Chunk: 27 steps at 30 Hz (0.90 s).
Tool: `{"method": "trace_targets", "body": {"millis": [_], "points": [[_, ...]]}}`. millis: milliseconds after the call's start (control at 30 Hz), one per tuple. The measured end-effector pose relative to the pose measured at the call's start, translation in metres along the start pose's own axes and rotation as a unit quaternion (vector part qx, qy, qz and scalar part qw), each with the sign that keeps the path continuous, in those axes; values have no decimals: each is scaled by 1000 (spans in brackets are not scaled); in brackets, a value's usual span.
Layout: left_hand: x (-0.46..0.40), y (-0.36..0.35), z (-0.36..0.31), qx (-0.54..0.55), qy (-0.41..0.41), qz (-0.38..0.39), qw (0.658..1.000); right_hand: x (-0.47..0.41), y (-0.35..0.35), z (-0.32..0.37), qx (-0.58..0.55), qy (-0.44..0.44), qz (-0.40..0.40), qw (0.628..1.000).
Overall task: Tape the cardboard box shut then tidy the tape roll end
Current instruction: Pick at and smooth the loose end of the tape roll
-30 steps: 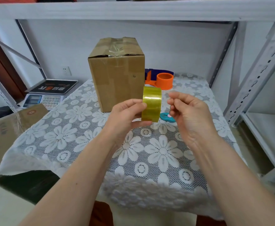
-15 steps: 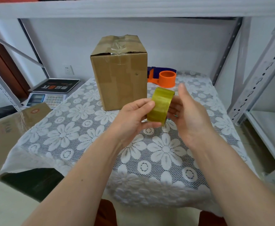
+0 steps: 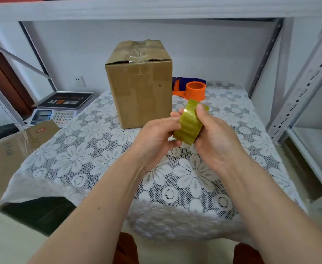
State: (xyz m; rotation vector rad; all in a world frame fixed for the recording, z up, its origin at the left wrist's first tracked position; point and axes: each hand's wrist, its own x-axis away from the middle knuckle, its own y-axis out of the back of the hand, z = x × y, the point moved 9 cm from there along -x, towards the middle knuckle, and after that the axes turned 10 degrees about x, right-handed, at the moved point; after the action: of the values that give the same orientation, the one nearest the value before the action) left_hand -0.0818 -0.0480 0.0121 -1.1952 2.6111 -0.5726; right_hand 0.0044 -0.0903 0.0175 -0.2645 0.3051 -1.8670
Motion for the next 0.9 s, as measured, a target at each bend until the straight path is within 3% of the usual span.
{"method": "trace_targets", "body": {"millis": [200, 900], "points": [[-1, 3, 2, 11, 8, -29, 999, 0, -3, -1, 13, 9, 7, 1000], [-3, 4, 3, 2, -2, -26, 1000, 0, -2, 2, -9, 21, -6, 1000]]}}
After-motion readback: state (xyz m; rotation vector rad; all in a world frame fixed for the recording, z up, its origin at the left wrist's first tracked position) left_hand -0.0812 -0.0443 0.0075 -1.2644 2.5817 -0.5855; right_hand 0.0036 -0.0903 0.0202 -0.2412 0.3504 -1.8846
